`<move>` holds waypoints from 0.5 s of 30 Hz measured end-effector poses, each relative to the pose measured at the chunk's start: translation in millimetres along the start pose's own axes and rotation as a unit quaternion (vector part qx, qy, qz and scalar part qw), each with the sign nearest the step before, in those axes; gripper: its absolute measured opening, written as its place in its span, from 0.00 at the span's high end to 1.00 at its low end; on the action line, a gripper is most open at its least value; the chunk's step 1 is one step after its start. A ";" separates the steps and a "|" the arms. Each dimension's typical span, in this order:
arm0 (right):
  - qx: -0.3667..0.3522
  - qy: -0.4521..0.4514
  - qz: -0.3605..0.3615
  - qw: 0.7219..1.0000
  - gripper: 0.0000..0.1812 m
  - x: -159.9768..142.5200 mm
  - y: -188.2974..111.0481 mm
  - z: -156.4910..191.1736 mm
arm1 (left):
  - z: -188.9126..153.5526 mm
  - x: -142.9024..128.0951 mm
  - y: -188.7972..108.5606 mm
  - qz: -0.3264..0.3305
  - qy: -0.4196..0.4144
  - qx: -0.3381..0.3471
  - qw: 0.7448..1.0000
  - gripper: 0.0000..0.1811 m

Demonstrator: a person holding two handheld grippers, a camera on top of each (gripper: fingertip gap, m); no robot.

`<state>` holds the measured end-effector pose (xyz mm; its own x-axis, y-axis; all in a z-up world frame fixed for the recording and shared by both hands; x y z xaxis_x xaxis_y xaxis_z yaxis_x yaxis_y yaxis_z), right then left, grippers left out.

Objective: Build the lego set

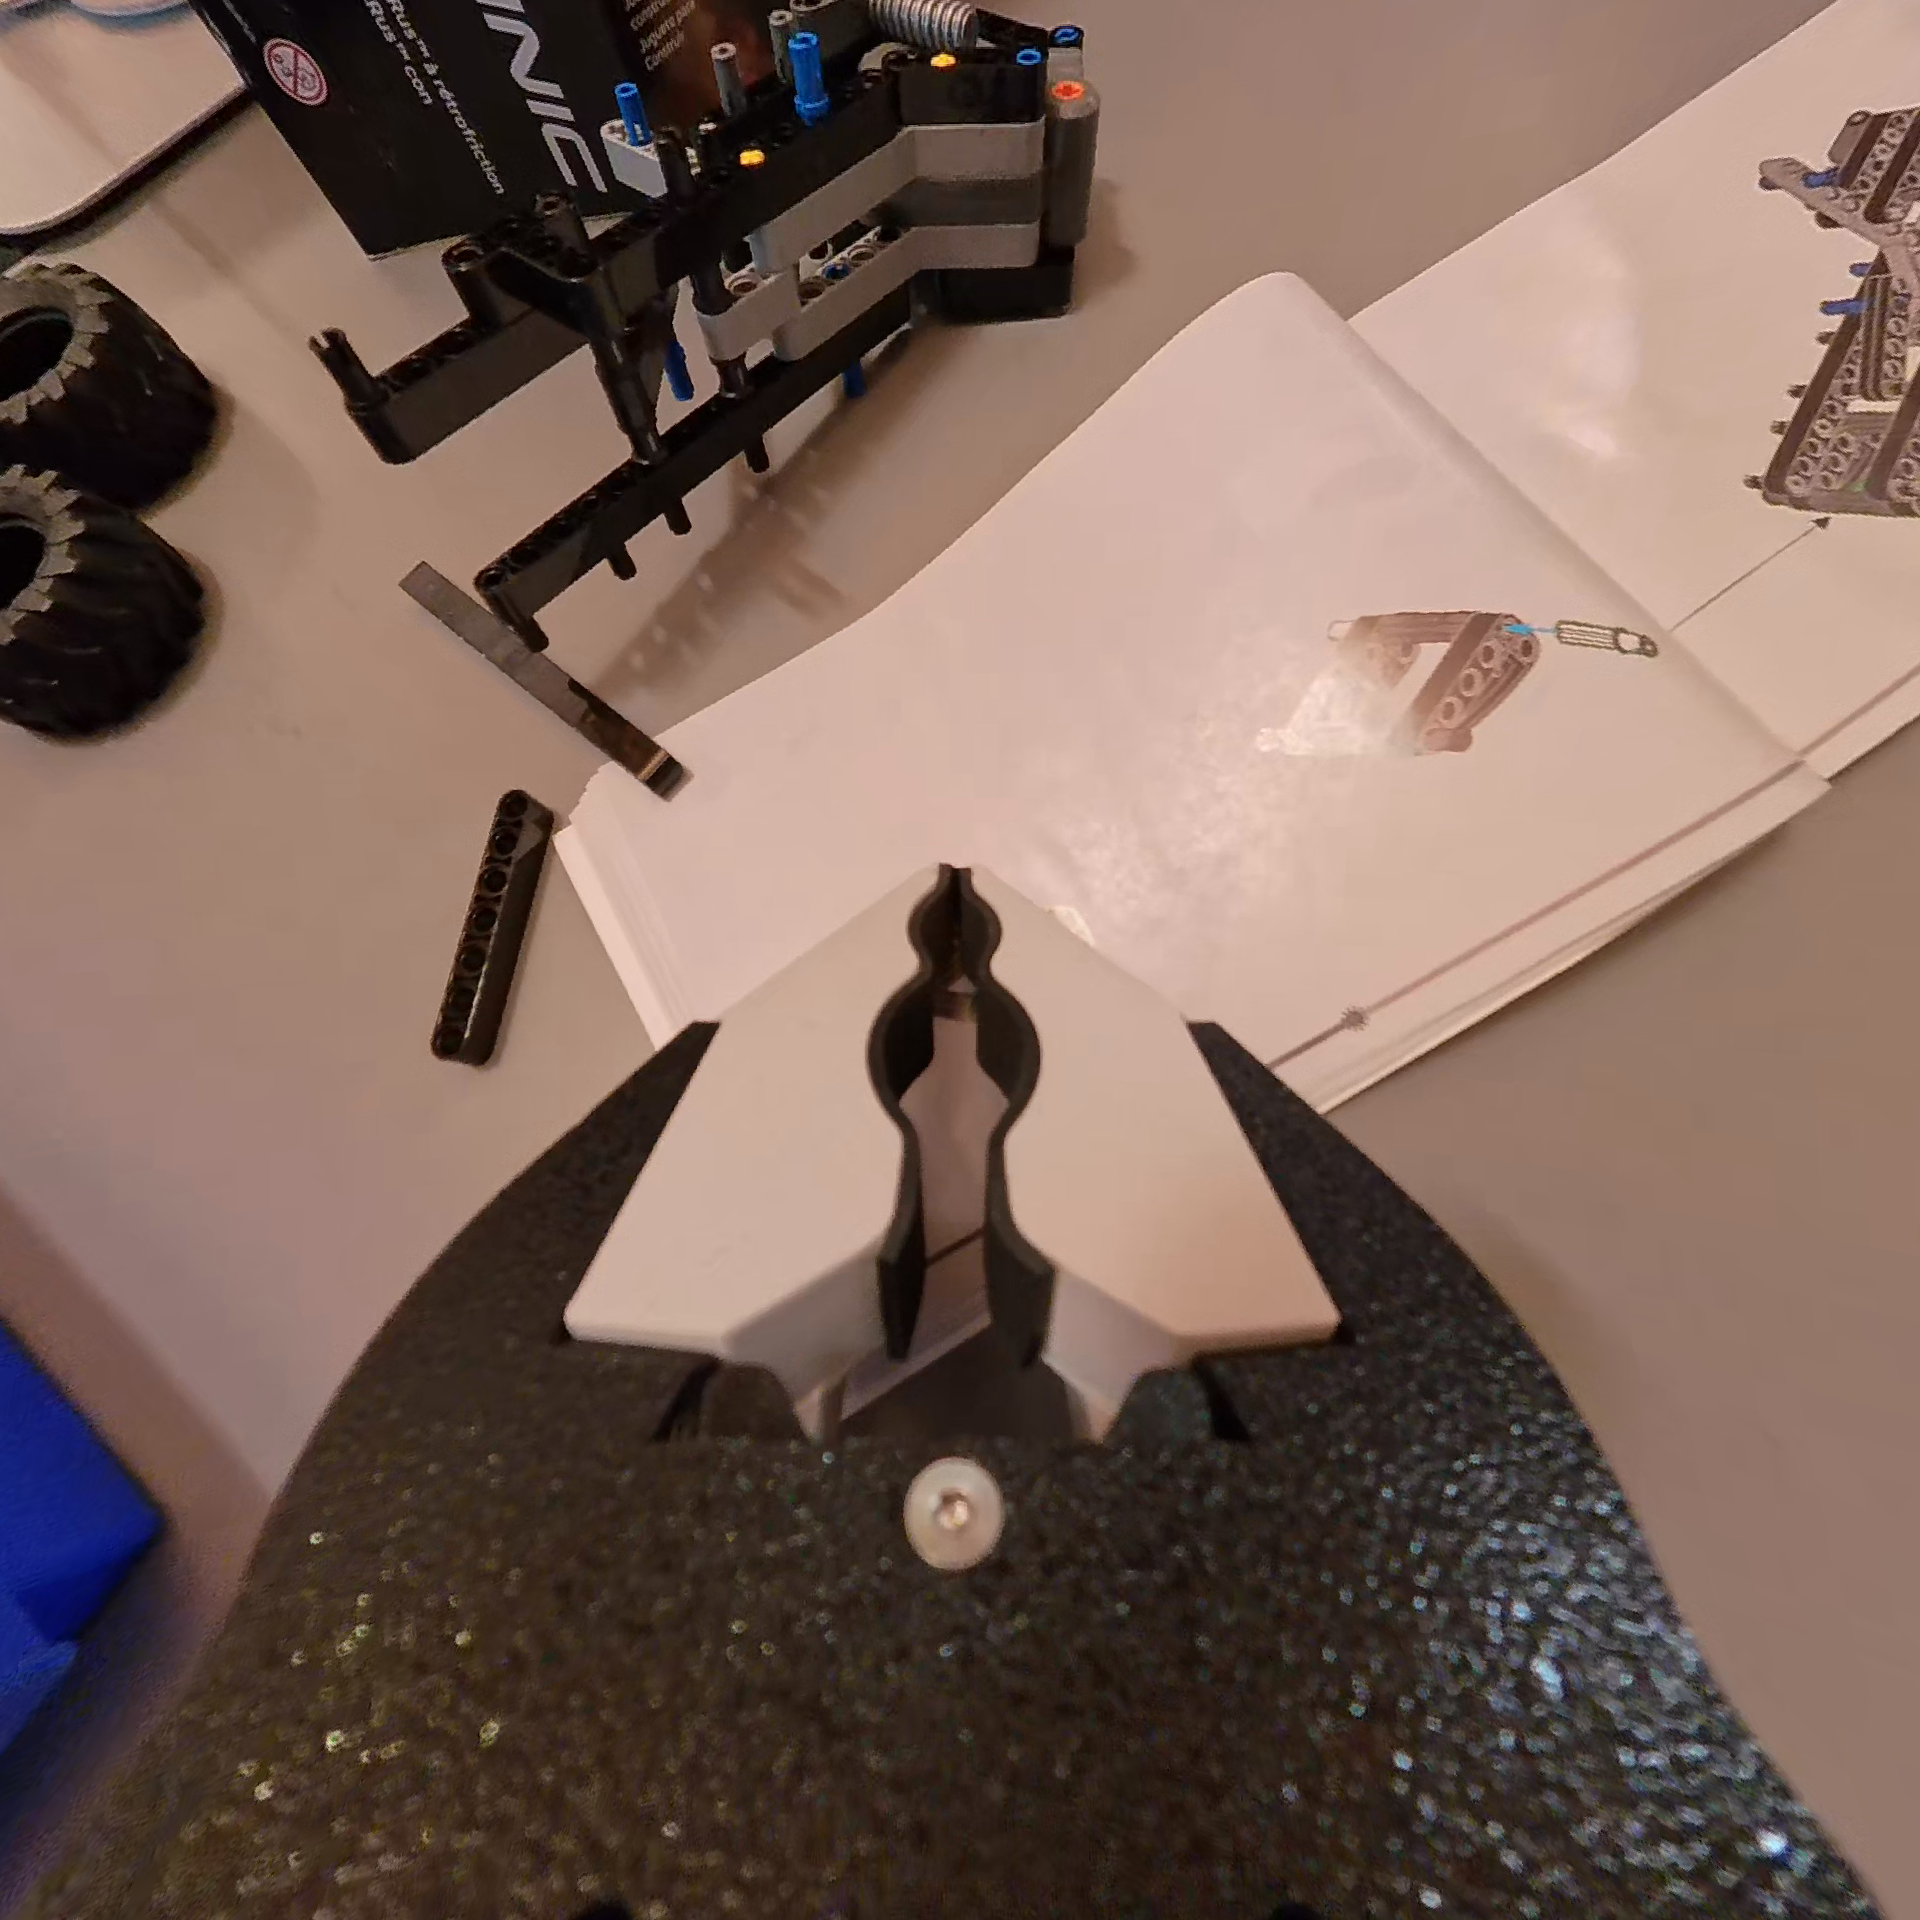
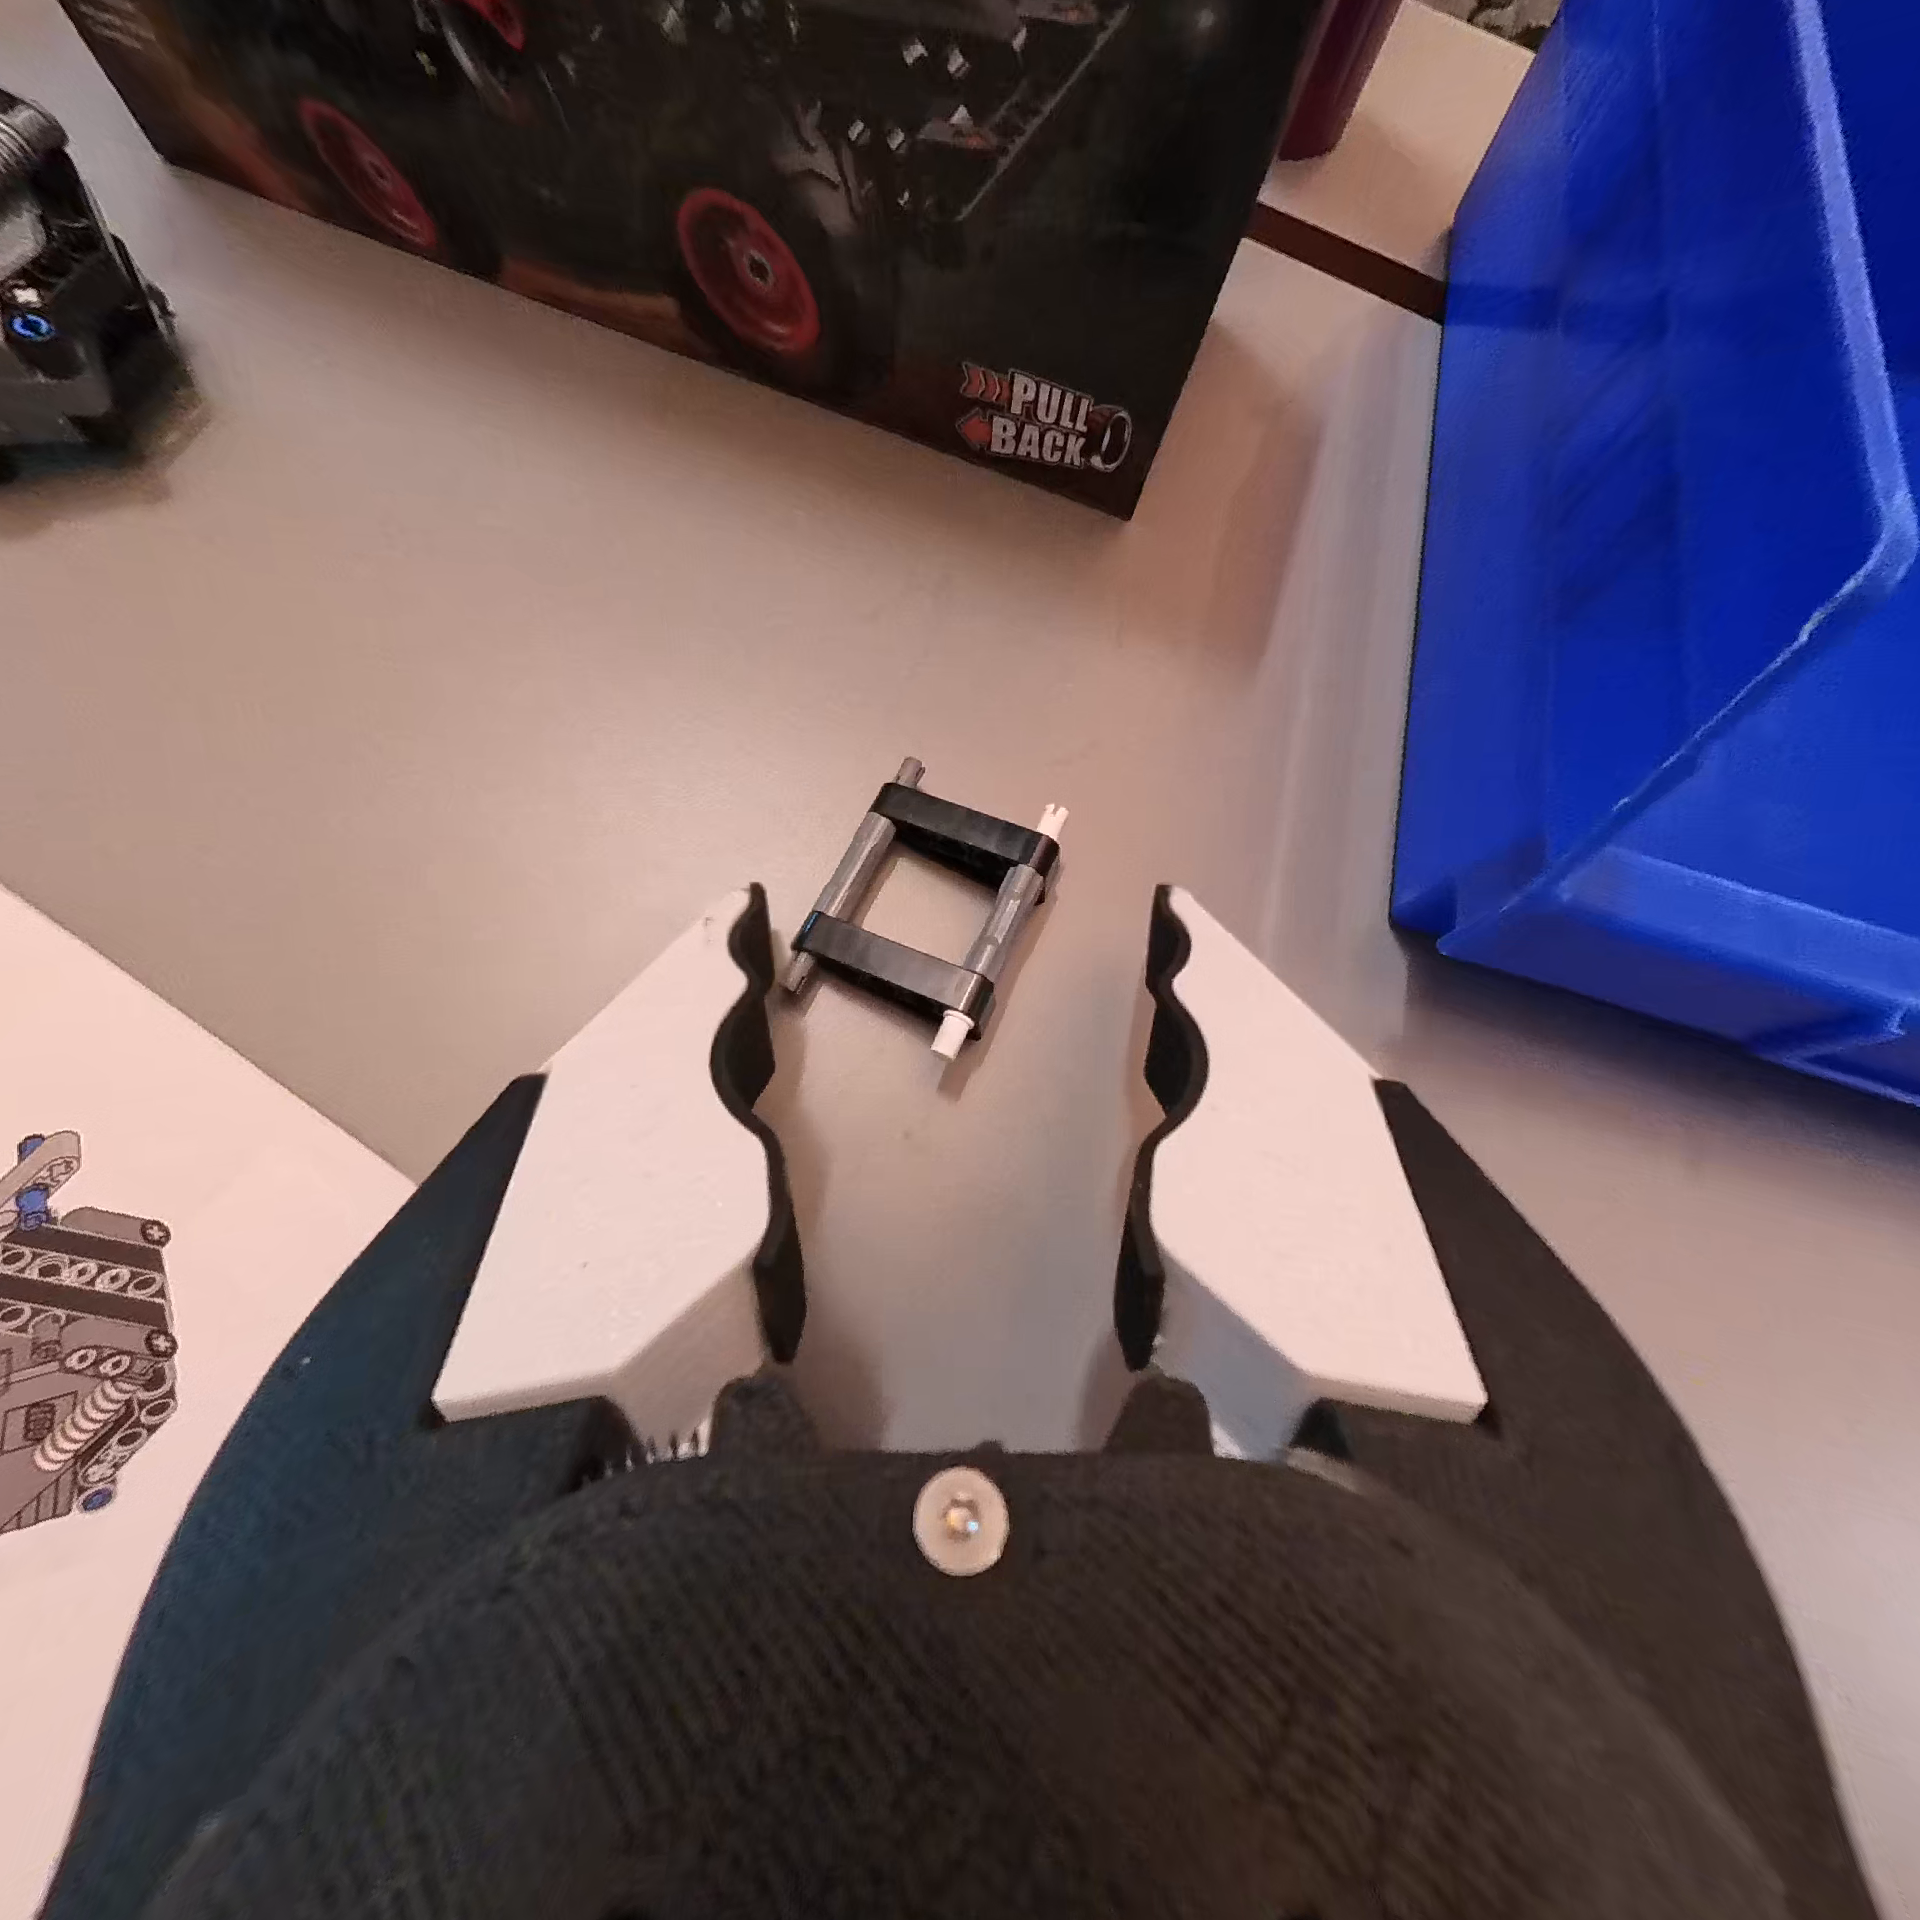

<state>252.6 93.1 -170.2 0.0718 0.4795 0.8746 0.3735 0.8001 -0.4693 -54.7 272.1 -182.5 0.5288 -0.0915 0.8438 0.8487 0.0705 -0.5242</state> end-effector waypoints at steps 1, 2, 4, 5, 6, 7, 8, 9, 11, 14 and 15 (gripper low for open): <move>0.000 0.002 0.002 1.000 0.62 -1.3 0.4 -0.1 | 0.0 0.0 0.0 0.000 0.000 0.000 1.000 1.00; 0.000 0.001 0.006 1.000 0.64 -3.2 0.5 -0.3 | 0.0 0.0 0.0 0.000 -0.001 0.000 1.000 1.00; -0.002 -0.005 0.013 1.000 0.66 -6.5 1.2 -0.8 | 0.0 0.0 0.0 0.000 -0.001 -0.001 1.000 1.00; -0.001 -0.005 0.015 1.000 0.67 -7.2 1.7 -0.5 | 0.0 0.0 0.0 0.000 -0.001 -0.001 1.000 1.00; 0.003 -0.005 0.015 1.000 0.69 -7.0 1.7 0.6 | 0.0 0.0 0.0 0.000 -0.001 0.000 1.000 1.00; 0.007 -0.006 0.014 1.000 0.72 -6.9 1.6 2.0 | 0.0 0.0 0.0 0.000 0.000 0.000 1.000 1.00; 0.011 -0.008 0.015 1.000 0.76 -7.2 1.7 3.3 | 0.0 0.0 0.0 0.000 0.000 0.000 1.000 1.00; 0.014 -0.011 0.015 1.000 0.78 -7.2 1.9 4.6 | -0.1 -0.1 0.1 0.000 0.000 0.000 1.000 1.00; 0.013 -0.018 0.014 1.000 0.78 -6.8 2.0 4.8 | 0.0 -0.1 0.1 0.000 0.000 0.000 1.000 1.00; 0.016 -0.019 0.014 1.000 0.78 -6.8 2.1 5.3 | 0.0 0.0 0.0 0.000 0.000 0.000 1.000 1.00; 0.017 -0.019 0.014 1.000 0.78 -6.8 2.1 5.4 | -0.1 -0.1 0.1 0.000 0.000 0.000 1.000 1.00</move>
<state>247.9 93.5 -177.7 0.0455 0.5143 0.8564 0.3406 0.7980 -0.4972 -54.7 272.1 -182.6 0.5287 -0.0913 0.8439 0.8487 0.0703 -0.5241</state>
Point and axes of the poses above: each gripper's, where its closed fingertips meet, y out along the fingers, x out of its top, z = x × y across the jaws, the point moved 1 cm from there along -y, back along the fingers, and after that the axes turned 10 degrees about -z, right-handed, at the moved point
